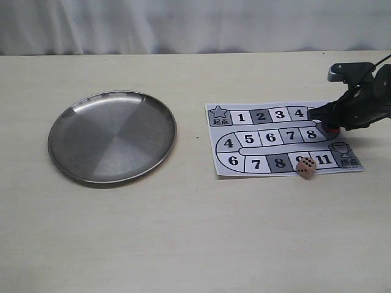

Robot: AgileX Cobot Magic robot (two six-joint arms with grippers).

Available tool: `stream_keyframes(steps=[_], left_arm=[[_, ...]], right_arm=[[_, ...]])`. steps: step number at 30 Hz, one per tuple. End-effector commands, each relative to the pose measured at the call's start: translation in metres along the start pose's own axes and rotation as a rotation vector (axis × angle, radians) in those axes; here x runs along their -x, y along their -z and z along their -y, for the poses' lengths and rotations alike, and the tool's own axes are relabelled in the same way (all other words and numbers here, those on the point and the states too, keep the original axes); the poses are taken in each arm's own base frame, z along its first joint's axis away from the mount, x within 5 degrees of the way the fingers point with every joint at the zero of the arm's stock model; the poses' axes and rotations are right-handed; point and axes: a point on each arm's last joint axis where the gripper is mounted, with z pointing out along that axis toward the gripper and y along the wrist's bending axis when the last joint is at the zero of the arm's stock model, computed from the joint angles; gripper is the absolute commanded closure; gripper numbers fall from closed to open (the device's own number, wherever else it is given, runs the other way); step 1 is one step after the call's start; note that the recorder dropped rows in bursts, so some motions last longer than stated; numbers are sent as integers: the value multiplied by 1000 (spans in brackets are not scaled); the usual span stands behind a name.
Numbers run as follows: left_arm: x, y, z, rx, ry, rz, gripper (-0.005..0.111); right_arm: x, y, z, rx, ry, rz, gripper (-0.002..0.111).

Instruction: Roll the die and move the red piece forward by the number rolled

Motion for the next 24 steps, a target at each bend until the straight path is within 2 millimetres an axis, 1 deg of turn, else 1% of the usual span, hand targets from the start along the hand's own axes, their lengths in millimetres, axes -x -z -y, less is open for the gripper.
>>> stream_keyframes(steps=[1,4,7,10,12,16,18,20,24], left_arm=[[1,0,1,-11,9,20,107],[1,0,1,-11,9,20,107],[1,0,1,-11,9,20,107],[1,0,1,-11,9,20,107],[1,0,1,-11,9,20,107],[1,0,1,-11,9,20,107],[1,0,1,-11,9,20,107],[1,0,1,-11,9,20,107],[1,0,1,-11,9,20,107]], right_arm=[[-26,-11,-4,14,11,-173,66],[-26,-7,-4,13,-8,-183,48],[-19,3,-4,12,-3,-151,32],[-5,23,-3,8,-12,-84,22],[4,41,-3,11,-26,-34,21],[25,90,-2,19,-51,100,21],[31,112,-2,17,-50,154,21],[35,133,-2,24,-64,191,21],[36,166,-4,44,-63,278,23]])
